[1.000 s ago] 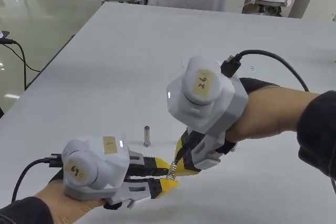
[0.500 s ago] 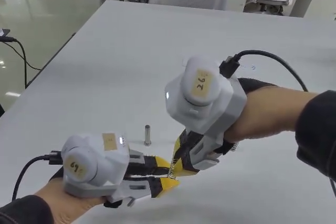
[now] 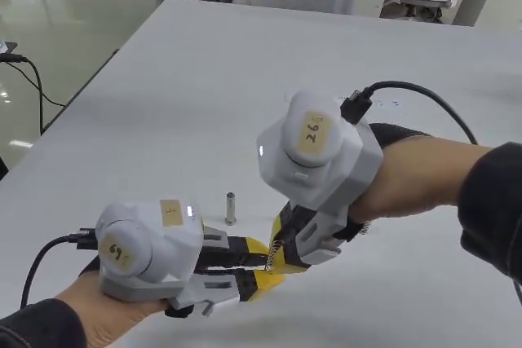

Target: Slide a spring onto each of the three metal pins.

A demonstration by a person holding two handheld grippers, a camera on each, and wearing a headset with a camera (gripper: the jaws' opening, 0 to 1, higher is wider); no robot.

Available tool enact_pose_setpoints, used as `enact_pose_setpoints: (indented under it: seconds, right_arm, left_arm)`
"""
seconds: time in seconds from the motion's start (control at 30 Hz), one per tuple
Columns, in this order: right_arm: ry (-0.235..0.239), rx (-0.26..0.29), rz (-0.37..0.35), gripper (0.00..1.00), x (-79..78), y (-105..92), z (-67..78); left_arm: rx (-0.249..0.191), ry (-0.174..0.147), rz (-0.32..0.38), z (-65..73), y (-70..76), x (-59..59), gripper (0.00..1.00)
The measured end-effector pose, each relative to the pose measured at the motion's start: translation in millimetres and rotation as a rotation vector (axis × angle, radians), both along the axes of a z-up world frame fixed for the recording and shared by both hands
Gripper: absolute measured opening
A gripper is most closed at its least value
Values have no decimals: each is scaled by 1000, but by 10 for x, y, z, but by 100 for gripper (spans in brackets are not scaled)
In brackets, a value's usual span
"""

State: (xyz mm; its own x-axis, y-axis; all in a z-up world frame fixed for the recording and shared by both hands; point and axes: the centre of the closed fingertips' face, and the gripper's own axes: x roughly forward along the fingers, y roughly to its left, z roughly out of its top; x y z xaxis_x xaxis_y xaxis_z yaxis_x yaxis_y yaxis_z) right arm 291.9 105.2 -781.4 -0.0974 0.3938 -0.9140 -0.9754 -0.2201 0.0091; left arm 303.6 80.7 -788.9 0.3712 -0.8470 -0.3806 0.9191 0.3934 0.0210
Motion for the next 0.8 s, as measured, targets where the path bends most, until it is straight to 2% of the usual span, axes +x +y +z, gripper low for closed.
enact_pose_setpoints:
  seconds: [0.3, 0.57, 0.8]
  right_arm:
    - [-5, -4, -4, 13, 22, -3, 5]
    - [-13, -7, -13, 13, 62, -18, 26]
    - [-20, -8, -26, 13, 105, -50, 36]
  left_arm:
    - [1, -9, 4, 0, -4, 22, 8]
    - [-5, 14, 14, -28, 10, 20, 15]
    - [-10, 38, 43, -63, 68, 39, 25]
